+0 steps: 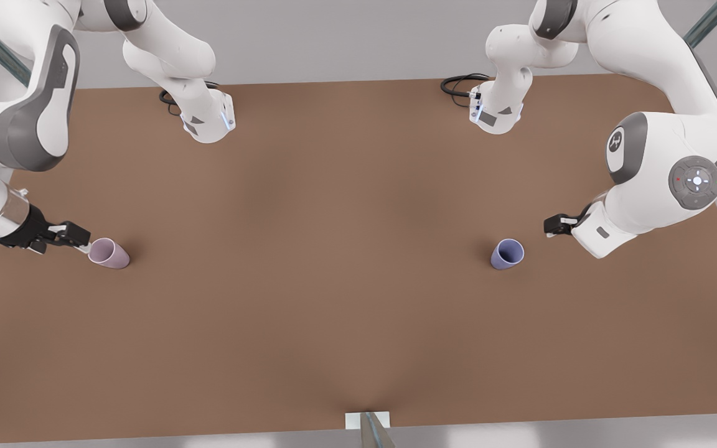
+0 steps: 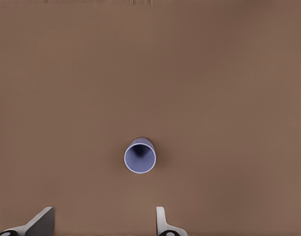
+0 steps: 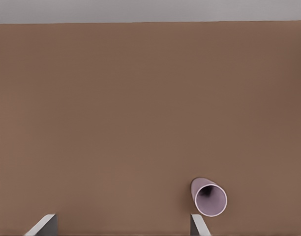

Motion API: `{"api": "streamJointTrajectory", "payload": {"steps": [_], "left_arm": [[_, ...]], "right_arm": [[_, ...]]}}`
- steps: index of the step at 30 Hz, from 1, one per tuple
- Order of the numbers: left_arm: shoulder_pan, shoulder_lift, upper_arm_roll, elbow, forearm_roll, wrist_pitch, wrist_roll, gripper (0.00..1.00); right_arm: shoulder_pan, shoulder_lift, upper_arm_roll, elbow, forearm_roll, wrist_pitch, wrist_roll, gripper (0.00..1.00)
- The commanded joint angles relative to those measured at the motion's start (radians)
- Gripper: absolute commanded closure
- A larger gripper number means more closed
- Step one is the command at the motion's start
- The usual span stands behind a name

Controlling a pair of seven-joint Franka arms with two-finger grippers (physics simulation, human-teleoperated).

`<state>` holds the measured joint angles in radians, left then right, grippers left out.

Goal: Stack the cups, with the pink cup at the bottom and the purple cup at the top

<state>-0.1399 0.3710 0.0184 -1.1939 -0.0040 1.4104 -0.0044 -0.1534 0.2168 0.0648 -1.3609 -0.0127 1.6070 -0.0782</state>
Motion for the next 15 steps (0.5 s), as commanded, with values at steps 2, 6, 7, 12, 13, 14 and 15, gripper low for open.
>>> {"api": "streamJointTrajectory", "payload": {"steps": [2, 6, 7, 12, 13, 14, 15], "left_arm": [[0.0, -0.001, 0.0, 0.0, 0.004, 0.004, 0.052, 0.0], [-0.001, -0.004, -0.002, -0.012, -0.002, 0.009, 0.052, 0.0], [-0.001, -0.004, -0.002, -0.013, -0.002, 0.012, 0.052, 0.0], [-0.001, -0.006, -0.002, -0.047, -0.004, 0.061, 0.052, 0.0], [-0.001, -0.007, -0.002, -0.05, -0.005, 0.061, 0.052, 0.0], [-0.001, -0.007, -0.002, -0.05, -0.005, 0.059, 0.053, 0.0], [-0.001, -0.007, -0.002, -0.05, -0.005, 0.058, 0.053, 0.0]], "right_arm": [[-0.002, -0.017, 0.0, -0.037, 0.005, 0.05, -0.043, 0.0], [-0.012, -0.028, -0.066, -0.216, 0.005, 0.174, -0.163, 0.0], [0.015, -0.03, -0.103, -0.241, 0.005, 0.22, -0.178, 0.0], [0.083, 0.038, -0.28, -0.32, 0.005, 0.366, -0.316, 0.0], [0.083, 0.05, -0.284, -0.328, 0.005, 0.393, -0.318, 0.0], [0.074, 0.059, -0.293, -0.357, 0.007, 0.431, -0.36, 0.0], [0.072, 0.075, -0.31, -0.379, 0.008, 0.456, -0.388, 0.0]]}}
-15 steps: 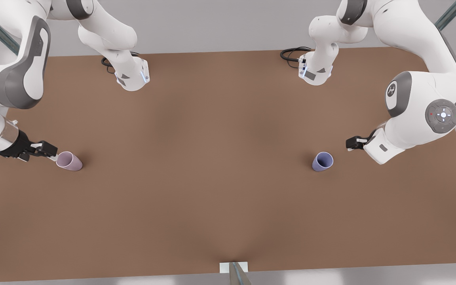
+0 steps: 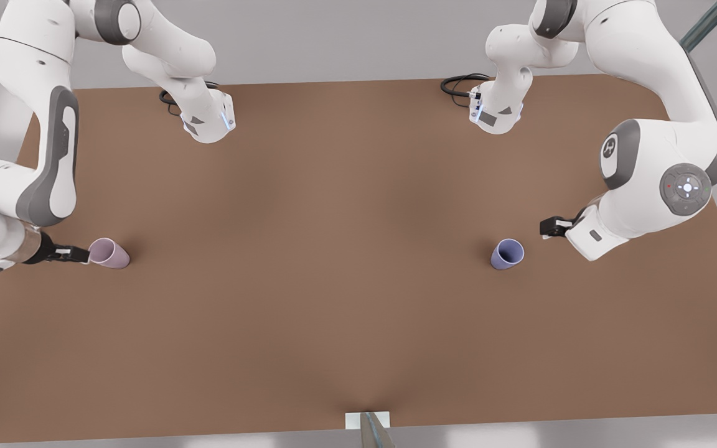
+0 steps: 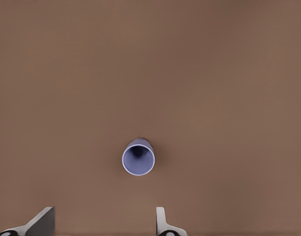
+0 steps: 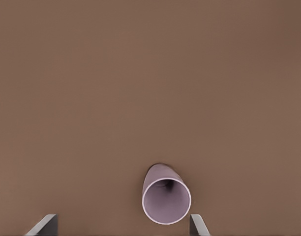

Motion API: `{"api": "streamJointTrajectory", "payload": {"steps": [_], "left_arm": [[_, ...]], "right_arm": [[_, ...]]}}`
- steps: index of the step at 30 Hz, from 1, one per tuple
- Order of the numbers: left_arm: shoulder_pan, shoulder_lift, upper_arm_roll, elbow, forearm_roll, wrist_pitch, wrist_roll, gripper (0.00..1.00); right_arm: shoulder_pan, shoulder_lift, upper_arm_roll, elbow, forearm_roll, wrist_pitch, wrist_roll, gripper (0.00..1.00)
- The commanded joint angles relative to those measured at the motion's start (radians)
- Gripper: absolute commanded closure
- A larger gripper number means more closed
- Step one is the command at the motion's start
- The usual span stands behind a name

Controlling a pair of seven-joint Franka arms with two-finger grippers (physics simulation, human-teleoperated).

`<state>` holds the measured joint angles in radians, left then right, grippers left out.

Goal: Stack the cups, with the pink cup at the bottom and the purple cup at the top

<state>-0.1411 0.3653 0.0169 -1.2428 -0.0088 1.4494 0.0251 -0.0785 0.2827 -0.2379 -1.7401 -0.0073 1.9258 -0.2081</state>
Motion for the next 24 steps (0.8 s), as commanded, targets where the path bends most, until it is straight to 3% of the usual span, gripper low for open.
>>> {"api": "streamJointTrajectory", "payload": {"steps": [1, 7, 24], "left_arm": [[0.0, -0.002, 0.0, -0.001, 0.0, 0.014, 0.025, 0.0], [0.0, 0.001, 0.0, -0.001, 0.0, 0.0, 0.029, 0.0], [0.002, 0.02, 0.002, -0.001, 0.0, -0.032, 0.027, 0.0]], "right_arm": [[-0.001, 0.015, -0.023, -0.058, 0.003, 0.251, -0.307, 0.0], [-0.004, 0.092, -0.127, -0.145, 0.213, 0.364, -0.72, 0.0], [-0.023, 0.053, -0.149, -0.401, 0.213, 0.556, -0.837, 0.0]]}}
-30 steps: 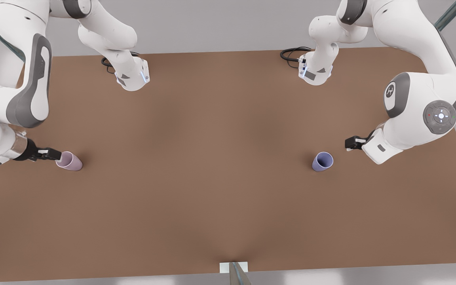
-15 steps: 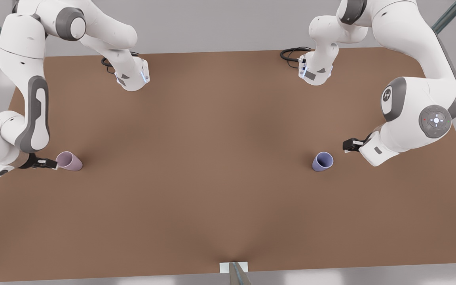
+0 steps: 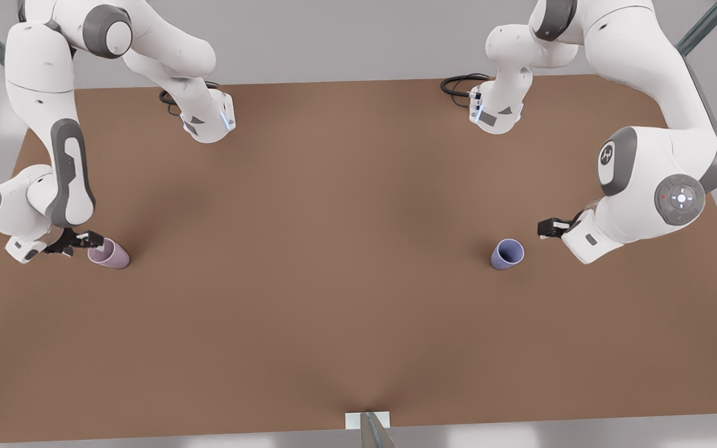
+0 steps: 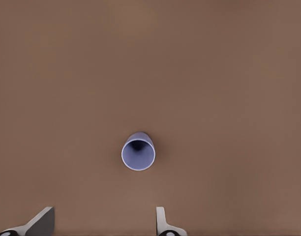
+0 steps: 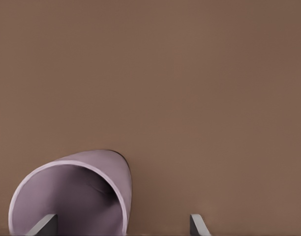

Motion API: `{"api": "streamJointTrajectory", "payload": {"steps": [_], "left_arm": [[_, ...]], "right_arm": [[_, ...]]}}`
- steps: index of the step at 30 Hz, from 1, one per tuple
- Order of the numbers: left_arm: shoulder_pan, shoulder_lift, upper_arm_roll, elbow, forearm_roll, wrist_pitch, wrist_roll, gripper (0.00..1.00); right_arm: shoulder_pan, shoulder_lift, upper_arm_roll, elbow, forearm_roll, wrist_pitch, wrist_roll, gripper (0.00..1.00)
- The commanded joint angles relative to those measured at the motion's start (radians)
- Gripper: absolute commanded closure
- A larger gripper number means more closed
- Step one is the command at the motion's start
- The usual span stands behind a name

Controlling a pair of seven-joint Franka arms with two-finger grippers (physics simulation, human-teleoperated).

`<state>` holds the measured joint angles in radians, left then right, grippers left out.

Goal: Stack the cups, with the pink cup at the bottom and the purple cup at the top

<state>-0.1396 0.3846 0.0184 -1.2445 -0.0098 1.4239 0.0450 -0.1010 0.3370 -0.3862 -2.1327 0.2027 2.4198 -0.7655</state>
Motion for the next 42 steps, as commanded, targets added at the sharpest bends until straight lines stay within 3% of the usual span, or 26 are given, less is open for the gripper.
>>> {"api": "streamJointTrajectory", "payload": {"steps": [1, 2, 5, 10, 12, 15, 16, 21, 24, 29, 30, 34, 38, 42], "left_arm": [[0.0, 0.0, 0.0, 0.0, 0.001, -0.006, 0.007, 0.0], [0.0, 0.002, 0.002, 0.0, 0.001, -0.006, 0.007, 0.0], [0.0, 0.007, 0.003, 0.0, 0.001, -0.01, 0.007, 0.0], [0.0, 0.008, 0.003, 0.0, 0.001, -0.01, 0.007, 0.0], [0.002, 0.008, 0.006, 0.0, 0.001, -0.011, 0.007, 0.0], [0.0, 0.008, 0.006, 0.0, 0.001, -0.011, 0.007, 0.0], [0.0, 0.008, 0.006, 0.0, 0.001, -0.011, 0.007, 0.0], [0.0, 0.008, 0.006, 0.0, 0.001, -0.011, 0.007, 0.0], [0.003, 0.008, 0.008, 0.0, 0.001, -0.011, 0.018, 0.0], [0.003, 0.016, 0.008, -0.003, -0.001, -0.005, 0.016, 0.0], [0.003, 0.023, 0.008, -0.015, -0.002, 0.006, 0.016, 0.0], [0.006, -0.007, 0.025, -0.199, -0.036, 0.216, 0.027, 0.0], [0.009, -0.03, 0.052, -0.352, -0.056, 0.377, 0.088, 0.0], [0.008, -0.05, 0.052, -0.518, -0.058, 0.587, 0.11, 0.0]], "right_arm": [[0.0, 0.004, 0.0, -0.009, 0.003, 0.064, -0.281, 0.06], [0.0, 0.01, 0.0, -0.009, 0.01, 0.067, -0.279, 0.14], [0.003, 0.037, 0.0, -0.012, 0.024, 0.099, -0.279, 0.23], [0.014, 0.053, 0.001, -0.026, 0.026, 0.093, -0.27, 0.3], [0.015, 0.053, 0.001, -0.024, 0.027, 0.09, -0.27, 0.53], [0.012, 0.048, 0.001, -0.021, 0.027, 0.076, -0.268, 0.66], [0.01, 0.05, 0.003, -0.023, 0.027, 0.074, -0.268, 0.77], [0.018, 0.014, 0.012, -0.018, 0.027, 0.015, -0.262, 0.79], [0.115, -0.058, 0.059, 0.039, 0.015, -0.126, -0.008, 0.79], [0.115, -0.076, 0.489, 0.185, -0.114, -0.271, 0.704, 0.79], [0.144, -0.036, 0.536, 0.253, -0.108, -0.274, 0.816, 0.79], [0.483, 0.278, 0.535, 0.773, -0.12, -0.45, 1.387, 0.79], [0.699, 0.559, 0.472, 1.097, -0.206, -0.446, 1.7, 0.79], [0.78, 0.669, 0.403, 1.189, -0.203, -0.426, 1.787, 0.79]]}}
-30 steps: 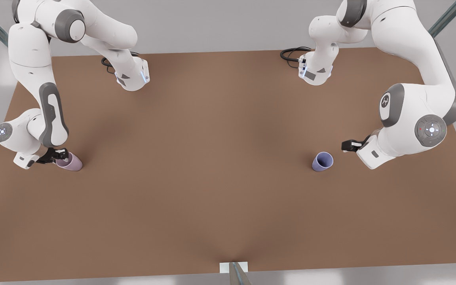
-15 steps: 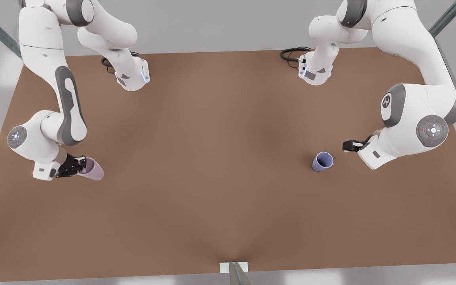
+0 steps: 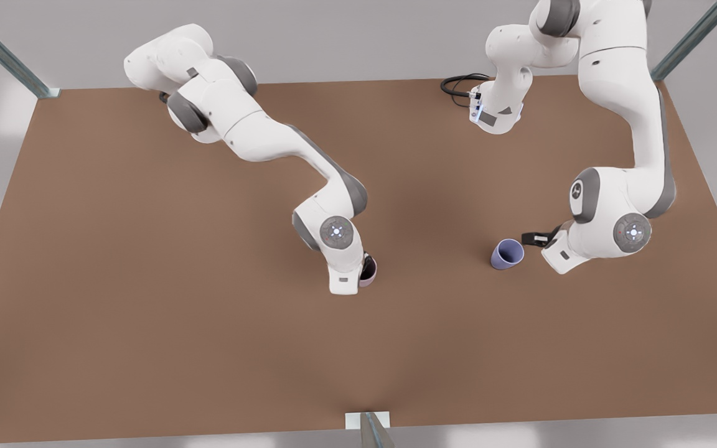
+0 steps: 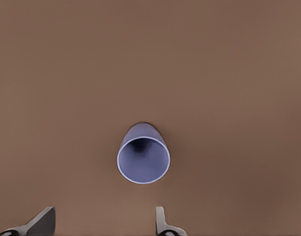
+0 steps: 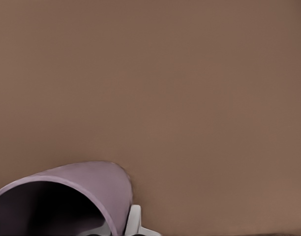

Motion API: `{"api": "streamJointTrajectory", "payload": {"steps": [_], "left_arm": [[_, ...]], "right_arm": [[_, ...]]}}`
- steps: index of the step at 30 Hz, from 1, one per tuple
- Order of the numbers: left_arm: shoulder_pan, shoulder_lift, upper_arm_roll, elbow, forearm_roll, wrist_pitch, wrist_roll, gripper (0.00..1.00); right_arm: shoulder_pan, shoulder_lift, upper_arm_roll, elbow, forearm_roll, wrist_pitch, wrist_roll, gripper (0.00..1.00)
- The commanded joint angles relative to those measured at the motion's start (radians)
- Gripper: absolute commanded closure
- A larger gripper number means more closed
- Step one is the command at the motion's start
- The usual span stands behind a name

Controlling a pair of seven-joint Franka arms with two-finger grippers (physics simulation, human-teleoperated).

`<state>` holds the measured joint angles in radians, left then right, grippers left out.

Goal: Stack the cups, with the pink cup at the bottom and the purple cup at the top

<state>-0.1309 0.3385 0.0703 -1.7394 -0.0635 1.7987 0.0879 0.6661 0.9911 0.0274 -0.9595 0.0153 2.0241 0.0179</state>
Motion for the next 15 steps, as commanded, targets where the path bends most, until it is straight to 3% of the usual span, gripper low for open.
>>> {"api": "streamJointTrajectory", "payload": {"steps": [1, 7, 14, 15], "left_arm": [[-0.001, 0.0, 0.0, -0.046, -0.004, 0.257, 0.067, 0.0], [0.001, 0.008, 0.0, -0.193, -0.022, 0.459, 0.081, 0.0], [0.001, 0.053, 0.0, -0.266, -0.024, 0.559, 0.095, 0.0], [0.001, 0.053, 0.0, -0.279, -0.022, 0.579, 0.095, 0.0]], "right_arm": [[0.02, 0.023, -0.017, 0.025, -0.014, -0.039, 1.004, 0.79], [0.021, 0.027, -0.011, 0.024, -0.008, -0.041, 1.004, 0.79], [0.02, 0.044, -0.007, 0.021, -0.003, -0.033, 1.008, 0.79], [0.02, 0.046, -0.007, 0.021, -0.002, -0.033, 1.008, 0.65]]}}
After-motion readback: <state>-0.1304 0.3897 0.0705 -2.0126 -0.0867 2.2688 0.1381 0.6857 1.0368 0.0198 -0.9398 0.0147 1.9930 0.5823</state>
